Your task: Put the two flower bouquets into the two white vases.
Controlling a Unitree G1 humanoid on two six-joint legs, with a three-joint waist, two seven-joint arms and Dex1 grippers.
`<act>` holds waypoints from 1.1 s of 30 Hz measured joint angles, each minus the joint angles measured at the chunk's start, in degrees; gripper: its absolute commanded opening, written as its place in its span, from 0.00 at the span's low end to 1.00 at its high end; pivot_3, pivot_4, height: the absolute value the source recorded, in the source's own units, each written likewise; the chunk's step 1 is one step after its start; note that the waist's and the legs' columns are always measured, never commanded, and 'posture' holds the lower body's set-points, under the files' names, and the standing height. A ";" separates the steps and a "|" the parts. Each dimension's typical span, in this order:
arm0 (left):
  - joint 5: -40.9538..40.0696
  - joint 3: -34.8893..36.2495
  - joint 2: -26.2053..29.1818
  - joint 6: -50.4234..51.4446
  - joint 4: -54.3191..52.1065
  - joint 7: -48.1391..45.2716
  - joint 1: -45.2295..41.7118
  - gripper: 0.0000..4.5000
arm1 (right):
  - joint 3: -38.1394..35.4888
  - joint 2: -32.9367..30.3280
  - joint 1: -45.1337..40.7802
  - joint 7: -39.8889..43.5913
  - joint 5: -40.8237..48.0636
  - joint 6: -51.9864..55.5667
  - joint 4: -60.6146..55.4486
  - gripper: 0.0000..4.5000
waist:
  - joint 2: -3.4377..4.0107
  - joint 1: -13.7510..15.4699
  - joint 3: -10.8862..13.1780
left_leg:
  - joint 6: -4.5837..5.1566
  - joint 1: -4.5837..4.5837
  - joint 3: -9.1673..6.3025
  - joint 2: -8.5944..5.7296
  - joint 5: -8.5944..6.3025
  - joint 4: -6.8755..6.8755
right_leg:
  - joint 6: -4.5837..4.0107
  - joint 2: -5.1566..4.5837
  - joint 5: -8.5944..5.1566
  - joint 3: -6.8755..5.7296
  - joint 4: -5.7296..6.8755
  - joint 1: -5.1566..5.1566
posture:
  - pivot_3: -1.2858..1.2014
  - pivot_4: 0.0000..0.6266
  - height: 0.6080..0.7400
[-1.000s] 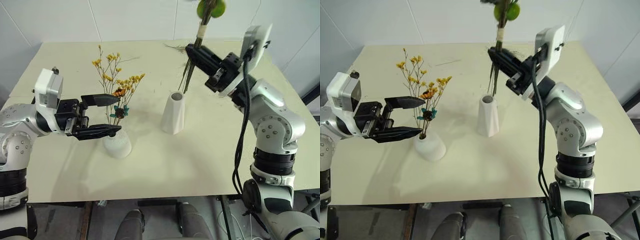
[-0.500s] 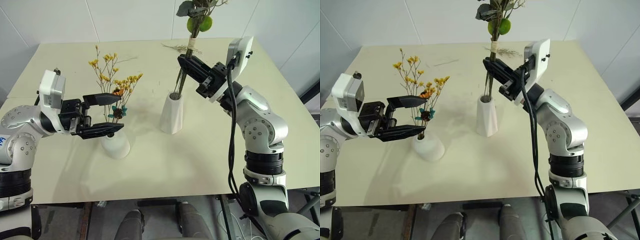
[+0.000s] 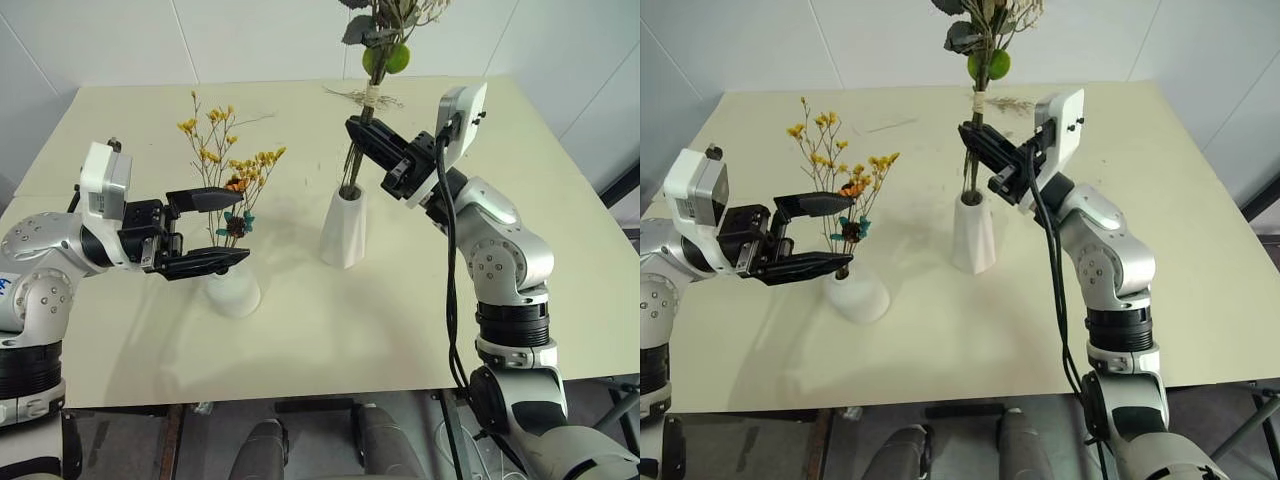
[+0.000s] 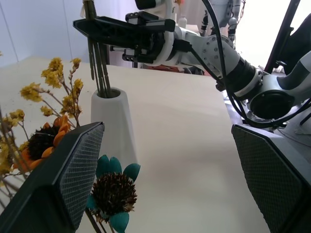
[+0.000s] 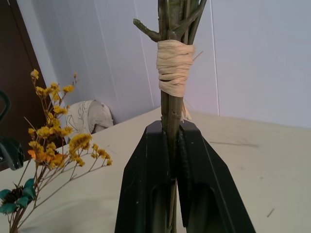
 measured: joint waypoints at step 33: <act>3.23 5.20 1.60 -5.34 1.18 -0.51 9.07 1.00 | -5.63 -22.83 24.97 11.27 -1.95 -0.91 -13.76 0.99 | -0.01 0.60 0.00 | 0.10 0.02 0.13 -0.03 -0.05 0.00 | 0.03 -0.02 0.04 0.05 -0.27 0.15 | 0.52 0.24 1.00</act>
